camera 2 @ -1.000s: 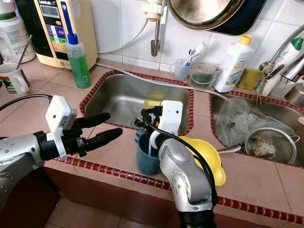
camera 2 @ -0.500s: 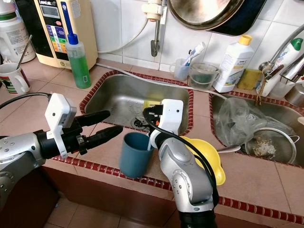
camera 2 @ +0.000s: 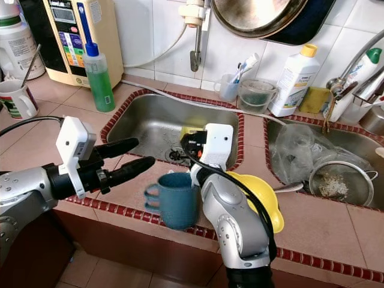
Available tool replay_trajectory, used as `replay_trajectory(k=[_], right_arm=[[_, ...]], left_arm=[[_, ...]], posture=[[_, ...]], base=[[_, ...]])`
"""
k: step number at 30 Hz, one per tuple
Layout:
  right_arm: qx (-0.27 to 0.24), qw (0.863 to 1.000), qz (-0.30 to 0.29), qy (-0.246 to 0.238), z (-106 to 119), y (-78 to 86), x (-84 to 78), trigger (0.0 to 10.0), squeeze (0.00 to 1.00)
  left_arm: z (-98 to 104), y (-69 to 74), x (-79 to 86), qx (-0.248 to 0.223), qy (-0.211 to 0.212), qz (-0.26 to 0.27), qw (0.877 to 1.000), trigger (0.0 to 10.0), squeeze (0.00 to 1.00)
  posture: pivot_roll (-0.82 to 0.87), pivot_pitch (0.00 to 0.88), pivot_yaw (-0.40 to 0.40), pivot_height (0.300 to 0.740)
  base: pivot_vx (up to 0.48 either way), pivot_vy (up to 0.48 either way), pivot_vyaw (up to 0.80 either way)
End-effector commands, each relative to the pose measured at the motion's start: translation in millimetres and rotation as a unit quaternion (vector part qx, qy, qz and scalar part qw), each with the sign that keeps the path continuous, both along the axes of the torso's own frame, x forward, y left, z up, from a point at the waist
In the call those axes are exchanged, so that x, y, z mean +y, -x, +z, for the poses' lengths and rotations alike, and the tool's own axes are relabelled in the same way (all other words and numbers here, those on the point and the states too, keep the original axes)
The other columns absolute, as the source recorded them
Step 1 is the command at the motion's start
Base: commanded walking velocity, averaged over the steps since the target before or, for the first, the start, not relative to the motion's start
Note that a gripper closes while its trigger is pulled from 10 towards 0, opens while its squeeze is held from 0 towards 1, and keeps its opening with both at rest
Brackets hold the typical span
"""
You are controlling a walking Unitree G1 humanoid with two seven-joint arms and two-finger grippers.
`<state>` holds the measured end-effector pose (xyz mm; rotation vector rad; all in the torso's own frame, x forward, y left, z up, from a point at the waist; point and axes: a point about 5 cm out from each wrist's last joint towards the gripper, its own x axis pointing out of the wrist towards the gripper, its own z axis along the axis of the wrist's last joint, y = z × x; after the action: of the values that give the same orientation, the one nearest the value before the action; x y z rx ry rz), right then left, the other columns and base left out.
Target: Kitchen organization
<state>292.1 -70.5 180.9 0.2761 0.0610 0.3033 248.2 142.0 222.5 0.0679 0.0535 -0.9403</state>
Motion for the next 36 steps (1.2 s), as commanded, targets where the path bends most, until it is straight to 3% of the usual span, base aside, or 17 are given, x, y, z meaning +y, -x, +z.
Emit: replay_trajectory(k=[1,22,36], right_arm=[[-0.019,1.0,-0.002,0.003,4.0,1.1,-1.3,10.0,0.0],[-0.11,0.992,0.001,0.063,12.6,2.2,-4.3,10.0,0.0],[-0.133,0.988,0.0,0.075,11.5,3.4,-4.4,10.0,0.0]], left_arm=[[4.0,-2.4,1.2,-0.008,0.004,0.006,1.0,10.0,0.0],[4.1,-3.8,0.9,-0.009,0.007,0.008,1.0,10.0,0.0],[4.0,-3.9,0.8,-0.008,0.006,0.007,1.0,10.0,0.0]], posture=[[-0.05,0.016,-0.07,0.74],[-0.05,0.017,-0.067,0.74],[-0.05,0.019,-0.064,0.74]], base=[[0.0,0.0,0.0],[0.0,0.0,0.0],[0.0,0.0,0.0]])
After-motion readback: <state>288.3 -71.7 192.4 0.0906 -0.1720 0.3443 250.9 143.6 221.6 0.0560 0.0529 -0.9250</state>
